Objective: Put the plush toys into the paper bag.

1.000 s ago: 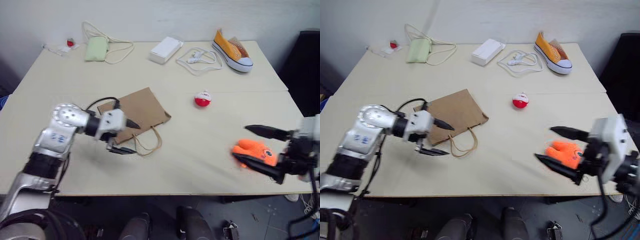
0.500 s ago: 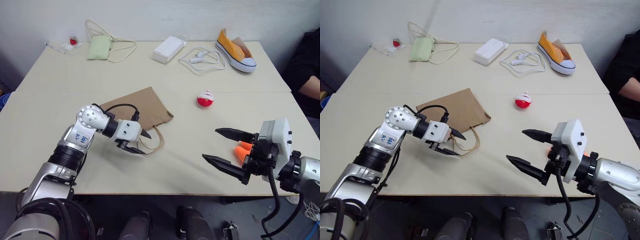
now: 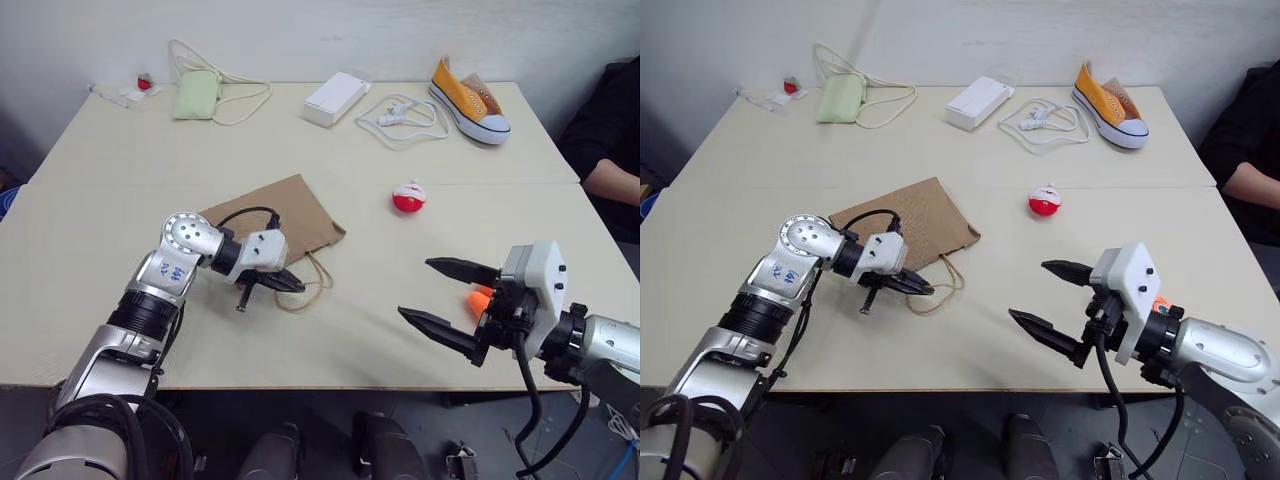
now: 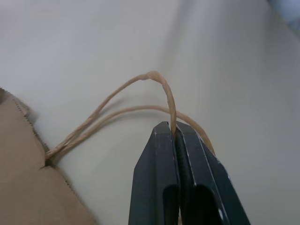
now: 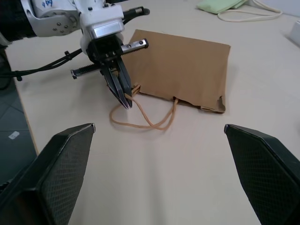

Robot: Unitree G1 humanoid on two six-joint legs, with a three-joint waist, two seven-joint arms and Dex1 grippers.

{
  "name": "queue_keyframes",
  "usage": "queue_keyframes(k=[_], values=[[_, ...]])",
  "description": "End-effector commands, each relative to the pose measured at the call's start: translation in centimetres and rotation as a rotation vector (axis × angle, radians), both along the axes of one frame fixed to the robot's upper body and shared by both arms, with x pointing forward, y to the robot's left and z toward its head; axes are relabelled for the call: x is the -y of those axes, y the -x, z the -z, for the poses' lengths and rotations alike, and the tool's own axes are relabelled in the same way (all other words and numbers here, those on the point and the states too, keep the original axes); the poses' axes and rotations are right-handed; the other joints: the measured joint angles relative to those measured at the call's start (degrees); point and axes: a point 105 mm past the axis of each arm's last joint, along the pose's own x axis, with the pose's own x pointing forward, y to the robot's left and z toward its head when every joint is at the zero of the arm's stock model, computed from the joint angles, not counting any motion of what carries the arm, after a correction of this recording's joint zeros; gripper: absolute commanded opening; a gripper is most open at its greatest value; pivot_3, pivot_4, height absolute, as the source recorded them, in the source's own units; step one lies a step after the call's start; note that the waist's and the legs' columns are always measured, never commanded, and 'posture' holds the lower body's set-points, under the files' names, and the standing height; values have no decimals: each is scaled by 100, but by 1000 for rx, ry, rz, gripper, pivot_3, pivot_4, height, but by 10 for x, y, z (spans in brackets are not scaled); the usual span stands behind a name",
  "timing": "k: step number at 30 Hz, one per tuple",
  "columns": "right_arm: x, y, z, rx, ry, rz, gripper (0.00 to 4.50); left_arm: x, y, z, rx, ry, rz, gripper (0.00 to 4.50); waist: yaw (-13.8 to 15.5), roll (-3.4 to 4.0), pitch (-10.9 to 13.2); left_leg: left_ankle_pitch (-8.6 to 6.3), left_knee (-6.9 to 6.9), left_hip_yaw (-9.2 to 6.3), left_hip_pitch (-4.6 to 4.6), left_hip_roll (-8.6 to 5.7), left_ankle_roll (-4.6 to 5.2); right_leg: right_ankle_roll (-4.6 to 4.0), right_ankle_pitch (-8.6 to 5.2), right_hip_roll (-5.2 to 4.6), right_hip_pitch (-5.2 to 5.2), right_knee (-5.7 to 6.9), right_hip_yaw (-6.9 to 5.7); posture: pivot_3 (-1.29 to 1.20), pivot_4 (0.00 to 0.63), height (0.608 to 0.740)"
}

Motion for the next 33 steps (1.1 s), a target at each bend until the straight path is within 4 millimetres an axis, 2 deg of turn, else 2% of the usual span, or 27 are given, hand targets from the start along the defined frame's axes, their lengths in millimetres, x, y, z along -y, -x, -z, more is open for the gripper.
queue_keyframes(k=[1, 4, 7, 8, 10, 13, 17, 20, 26, 29, 31, 33], values=[[1, -9, -4, 44, -22, 45, 4500, 15, 6, -58, -99, 242, -1, 50, -1, -3, 2, 0, 1, 0, -1, 0, 0, 0, 0, 0, -1, 3, 0, 0, 150, 740], [-4, -14, 2, 32, -6, 30, 4500, 20, 14, -88, -262, 380, -19, 50, -9, -9, 5, 0, 5, -3, -7, 0, 0, 0, 0, 0, -6, 21, 0, 0, 150, 740], [-8, -21, 3, 27, -20, 17, 4500, 22, 21, -98, -325, 412, -22, 50, -30, -8, 5, 0, 4, -2, -7, 0, 0, 0, 0, 1, -10, 23, 1, 0, 150, 740], [-11, -25, 4, 29, -21, 10, 4121, 25, 20, -100, -316, 431, -33, 0, -38, -8, 5, 0, 3, -1, -7, 0, -1, 0, 0, 2, -12, 23, 3, 0, 150, 740], [-17, -33, 5, 31, -17, -4, 3653, 28, 18, -101, -309, 450, -48, 0, -43, -9, 6, 2, 4, 3, -5, 1, -4, 0, 0, 4, -15, 21, 7, 0, 150, 740], [-31, -51, 10, 36, 8, -28, 2563, 31, 20, -98, -298, 446, -37, 0, -36, -9, 6, 7, 6, 3, -6, 0, -13, -1, 0, 4, -25, 23, 8, 0, 150, 740], [-52, -77, 23, 30, 50, -43, 1164, 34, 22, -103, -281, 473, -26, 0, -44, -9, 5, 9, 4, 7, -13, -2, -17, -2, -1, 5, -41, 29, 12, 0, 150, 740], [-69, -85, 30, 19, 68, -87, 72, 35, 24, -105, -265, 483, -14, 0, -39, -9, 5, 11, 7, 7, -37, -2, -20, -2, -1, 5, -65, 32, 10, 0, 150, 740], [-97, -95, 47, -3, 110, -177, 26, 35, 26, -106, -224, 488, -2, 0, -51, -8, 5, 12, 17, 0, -67, -5, -20, -2, 0, 4, -82, 35, 0, 0, 150, 740], [-110, -103, 61, 6, 175, -222, 26, 40, 22, -115, -142, 535, 6, 0, -62, -8, 5, 13, 18, -1, -67, -5, -20, -2, 0, 4, -82, 35, -2, 0, 150, 740], [-114, -107, 68, 9, 207, -238, 26, 42, 17, -115, -61, 542, 2, 0, -65, -8, 5, 13, 20, -1, -66, -6, -20, -2, 0, 4, -81, 33, -2, 0, 150, 740], [-115, -110, 75, 14, 239, -251, 26, 42, 13, -115, -53, 552, -10, 0, -87, -8, 5, 13, 21, -1, -66, -6, -21, -2, 0, 4, -82, 33, -4, 0, 150, 740]])
